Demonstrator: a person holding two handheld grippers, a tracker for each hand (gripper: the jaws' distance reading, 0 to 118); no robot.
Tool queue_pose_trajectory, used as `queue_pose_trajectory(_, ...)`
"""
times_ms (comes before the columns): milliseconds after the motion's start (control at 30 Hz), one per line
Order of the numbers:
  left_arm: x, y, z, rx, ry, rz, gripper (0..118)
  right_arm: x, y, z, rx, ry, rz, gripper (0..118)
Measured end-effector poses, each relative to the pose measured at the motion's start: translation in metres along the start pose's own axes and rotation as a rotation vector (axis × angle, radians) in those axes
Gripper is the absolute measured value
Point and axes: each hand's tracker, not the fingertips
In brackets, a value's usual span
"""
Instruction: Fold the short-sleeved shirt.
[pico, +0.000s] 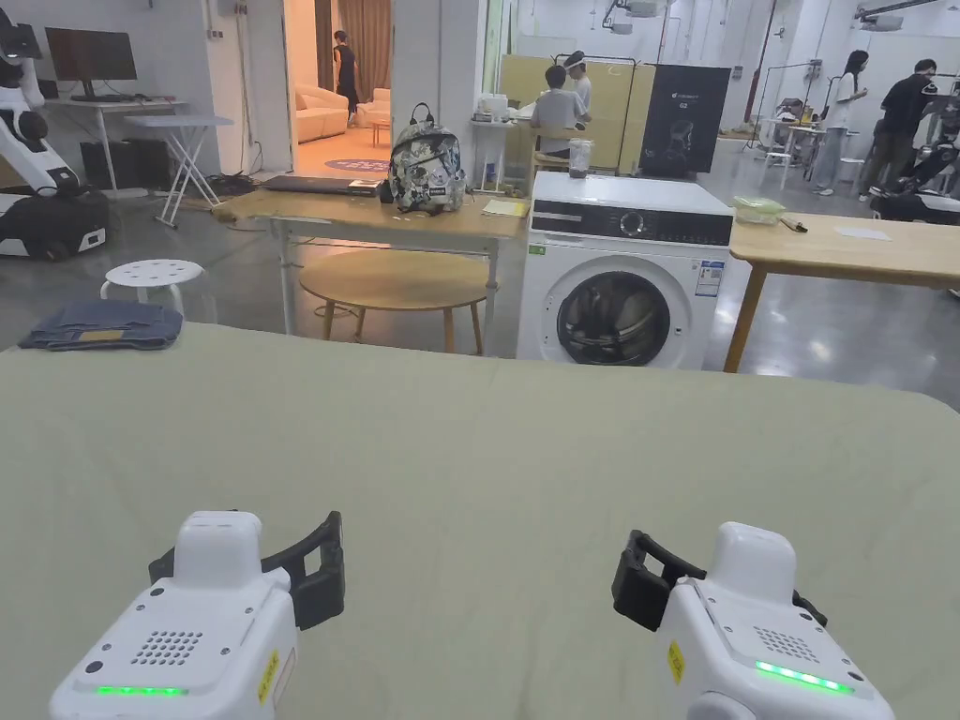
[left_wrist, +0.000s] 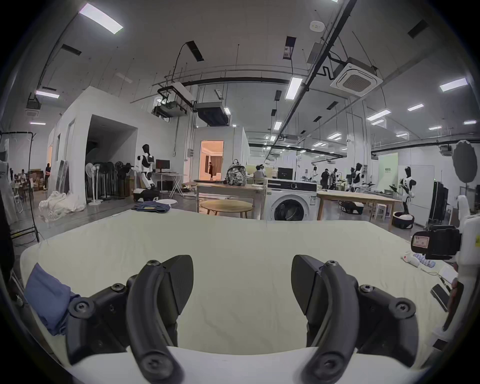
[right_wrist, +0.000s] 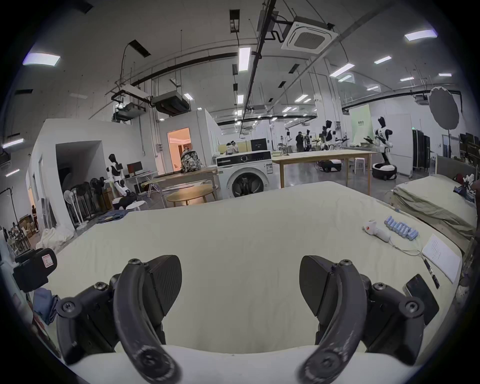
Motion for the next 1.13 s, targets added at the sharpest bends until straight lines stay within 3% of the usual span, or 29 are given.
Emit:
queue_pose_trajectory(867, -0.007, -0.003, 0.001, -0.047, -0.016, 0.021, 78, -0.019, -0.008, 0.005, 0.064, -0.061, 0.146, 95)
queue_pose_trajectory(1133, -0.009, -0.007, 0.001, -0.066, -0.015, 0.028, 78, -0.014, -0.004, 0.003, -0.014, -0.036, 0.103, 95)
